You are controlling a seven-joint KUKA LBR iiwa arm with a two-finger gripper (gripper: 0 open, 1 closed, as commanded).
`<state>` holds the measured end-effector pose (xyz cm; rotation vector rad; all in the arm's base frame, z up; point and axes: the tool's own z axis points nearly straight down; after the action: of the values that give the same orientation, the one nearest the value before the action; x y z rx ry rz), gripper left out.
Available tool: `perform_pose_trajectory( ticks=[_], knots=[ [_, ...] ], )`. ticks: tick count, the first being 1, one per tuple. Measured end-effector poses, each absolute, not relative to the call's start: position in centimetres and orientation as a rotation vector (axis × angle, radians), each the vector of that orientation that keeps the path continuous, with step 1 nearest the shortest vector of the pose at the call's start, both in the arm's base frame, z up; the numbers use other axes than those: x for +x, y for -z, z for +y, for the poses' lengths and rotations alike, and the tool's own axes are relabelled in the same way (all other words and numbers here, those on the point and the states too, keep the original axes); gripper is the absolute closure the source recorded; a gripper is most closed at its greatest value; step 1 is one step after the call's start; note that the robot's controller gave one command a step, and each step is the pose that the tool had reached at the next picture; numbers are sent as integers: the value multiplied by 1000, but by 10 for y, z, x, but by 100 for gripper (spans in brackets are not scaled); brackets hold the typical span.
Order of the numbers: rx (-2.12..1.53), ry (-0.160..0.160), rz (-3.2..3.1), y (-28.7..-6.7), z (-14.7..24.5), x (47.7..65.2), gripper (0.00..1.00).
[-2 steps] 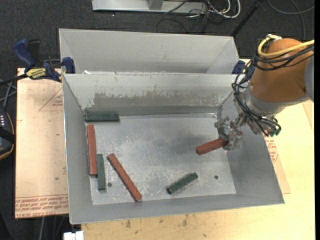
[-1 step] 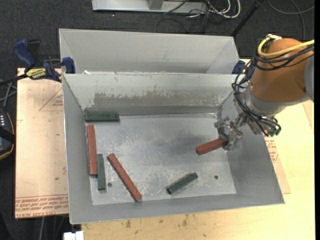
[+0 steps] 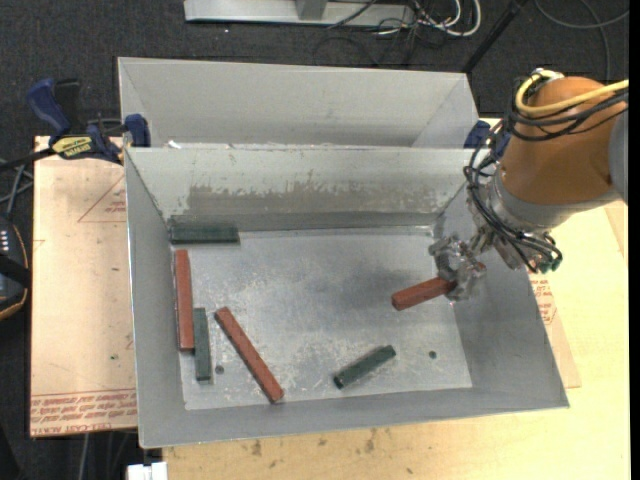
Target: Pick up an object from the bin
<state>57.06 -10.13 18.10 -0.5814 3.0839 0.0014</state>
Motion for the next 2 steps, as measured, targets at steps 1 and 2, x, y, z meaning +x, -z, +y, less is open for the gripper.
perform_pose_trajectory(
  ticks=[1,2],
  knots=[
    [-582,-1,3084,-181,-101,571,100],
    [-582,-1,3084,-181,-101,571,100]
  ],
)
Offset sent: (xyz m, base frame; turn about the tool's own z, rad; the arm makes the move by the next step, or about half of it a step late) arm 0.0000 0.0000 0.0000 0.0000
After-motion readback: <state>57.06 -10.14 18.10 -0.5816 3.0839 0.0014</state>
